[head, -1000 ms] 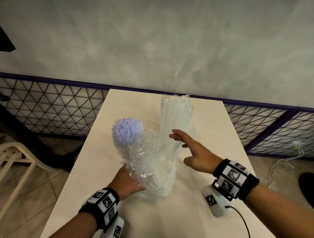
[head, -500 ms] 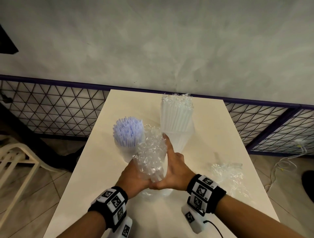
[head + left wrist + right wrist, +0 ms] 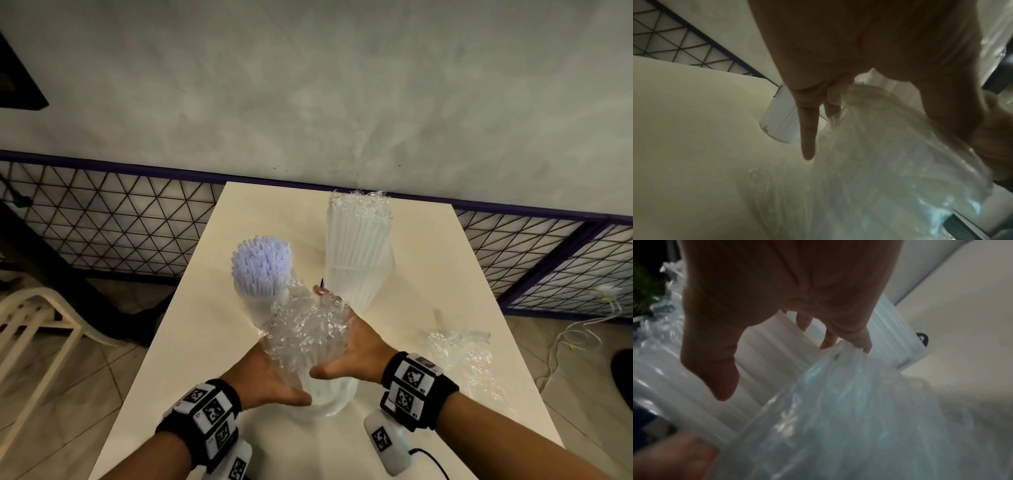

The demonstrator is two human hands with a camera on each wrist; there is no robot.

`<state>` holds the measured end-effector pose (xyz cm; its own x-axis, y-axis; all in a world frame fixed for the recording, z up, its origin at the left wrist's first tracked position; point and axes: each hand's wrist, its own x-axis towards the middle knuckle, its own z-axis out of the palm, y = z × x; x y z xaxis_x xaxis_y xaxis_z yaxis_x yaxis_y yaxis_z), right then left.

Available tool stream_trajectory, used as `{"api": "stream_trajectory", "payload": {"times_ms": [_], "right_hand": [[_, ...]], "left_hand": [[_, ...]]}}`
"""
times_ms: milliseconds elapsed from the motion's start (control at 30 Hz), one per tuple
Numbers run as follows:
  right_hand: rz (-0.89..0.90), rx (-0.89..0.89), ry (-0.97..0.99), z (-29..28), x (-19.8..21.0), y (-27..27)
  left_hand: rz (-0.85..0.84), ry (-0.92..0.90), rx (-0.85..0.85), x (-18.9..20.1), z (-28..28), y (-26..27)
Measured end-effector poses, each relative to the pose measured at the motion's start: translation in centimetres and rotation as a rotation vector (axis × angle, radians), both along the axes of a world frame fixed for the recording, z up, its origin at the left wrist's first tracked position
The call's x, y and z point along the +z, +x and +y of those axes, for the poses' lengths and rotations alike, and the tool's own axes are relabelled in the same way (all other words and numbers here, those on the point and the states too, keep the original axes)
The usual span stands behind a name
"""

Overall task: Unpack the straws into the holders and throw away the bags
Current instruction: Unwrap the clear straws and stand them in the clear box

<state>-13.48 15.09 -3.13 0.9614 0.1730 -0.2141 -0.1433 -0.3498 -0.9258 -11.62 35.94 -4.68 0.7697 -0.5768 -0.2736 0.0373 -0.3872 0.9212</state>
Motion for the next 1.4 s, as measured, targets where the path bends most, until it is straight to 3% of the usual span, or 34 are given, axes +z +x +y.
{"api": "stream_trajectory", "payload": {"times_ms": [167,333,400,533,667,800,867,1067,1233,1400], "right_hand": [[-0.047,-0.007,-0.010,0.0,0.5,0.3],[-0.161,-0.099,0.054,0.2,1.0,0.4],[-0.161,-0.059,0.017,0.1,1.1,0.3],[-0.102,0.050,-0.249,-1.1,1.4,0.4],[-0.121,0.115,-0.226,-1.9,2.0,1.0],[-0.163,0.114,-0.371,-2.0,2.6,2.2],[-0.171,0.101,-0.416,-1.8,2.1,2.3],[-0.212,0.008,-0.432,-1.5,2.1,1.9],[-0.165,-0.125,-0.291,-2.1,1.4,1.3],[-0.131,-0.126,-0.263,-2.6,1.0,1.4]], "left_hand": [[-0.001,-0.050,0.012,0.8,-0.4,0.5],[-0.030,-0.162,0.172,0.4,-0.6,1.1],[-0.053,-0.158,0.183,0.0,-0.7,1.0],[-0.039,-0.108,0.235,-1.2,-0.3,1.0],[-0.024,-0.098,0.199,-0.9,-0.5,1.5],[-0.013,-0.031,0.068,-0.4,-1.4,1.8],[-0.011,-0.028,0.085,-0.5,-1.5,1.8],[0.033,-0.120,0.181,-1.6,-1.1,1.9],[0.058,-0.160,0.194,-1.6,-1.1,1.5],[0.046,-0.170,0.201,-0.9,-1.4,1.0]]}}
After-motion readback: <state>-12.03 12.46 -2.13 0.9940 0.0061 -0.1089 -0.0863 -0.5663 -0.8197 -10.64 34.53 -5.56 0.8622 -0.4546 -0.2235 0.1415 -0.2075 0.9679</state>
